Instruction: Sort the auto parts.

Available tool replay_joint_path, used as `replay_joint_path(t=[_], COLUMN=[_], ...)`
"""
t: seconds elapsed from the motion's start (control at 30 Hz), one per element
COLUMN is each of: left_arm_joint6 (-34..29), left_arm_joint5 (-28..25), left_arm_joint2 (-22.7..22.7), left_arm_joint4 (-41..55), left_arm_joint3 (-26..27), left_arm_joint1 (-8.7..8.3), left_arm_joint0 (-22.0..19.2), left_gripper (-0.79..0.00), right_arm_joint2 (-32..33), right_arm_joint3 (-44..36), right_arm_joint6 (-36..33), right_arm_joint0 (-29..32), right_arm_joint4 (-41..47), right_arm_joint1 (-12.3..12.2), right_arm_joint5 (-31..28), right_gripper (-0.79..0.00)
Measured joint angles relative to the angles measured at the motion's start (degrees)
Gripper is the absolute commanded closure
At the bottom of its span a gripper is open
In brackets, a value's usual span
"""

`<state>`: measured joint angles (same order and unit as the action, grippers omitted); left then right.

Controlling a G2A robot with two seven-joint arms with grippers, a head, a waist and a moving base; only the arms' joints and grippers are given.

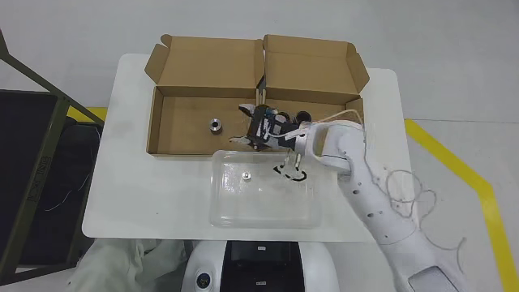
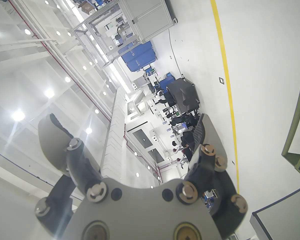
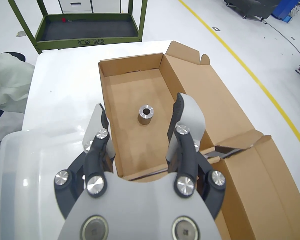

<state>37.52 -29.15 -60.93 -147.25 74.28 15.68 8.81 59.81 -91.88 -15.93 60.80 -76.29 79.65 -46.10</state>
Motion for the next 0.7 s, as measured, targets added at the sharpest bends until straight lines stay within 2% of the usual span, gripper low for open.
replay_joint_path(t=[0.37,0.5,0.7], left_arm_joint6=[0.0,0.0,0.0], left_arm_joint5=[0.0,0.0,0.0], left_arm_joint2=[0.0,0.0,0.0], left_arm_joint4=[0.0,0.0,0.0], left_arm_joint3=[0.0,0.0,0.0], left_arm_joint1=[0.0,0.0,0.0], left_arm_joint0=[0.0,0.0,0.0], left_gripper=[-0.785,-0.785,-0.785], right_arm_joint2=[10.94,12.39,10.96], right_arm_joint3=[-11.91,-13.94,-16.44], right_arm_joint6=[2.82,3.83,5.09], right_arm_joint0=[11.64,14.17,17.3], right_arm_joint4=[-2.26,-4.02,-7.65], right_arm_joint1=[-3.56,-4.34,-5.12], right_arm_joint5=[-6.55,-8.1,-9.74], right_gripper=[-0.64,-0.668,-0.683])
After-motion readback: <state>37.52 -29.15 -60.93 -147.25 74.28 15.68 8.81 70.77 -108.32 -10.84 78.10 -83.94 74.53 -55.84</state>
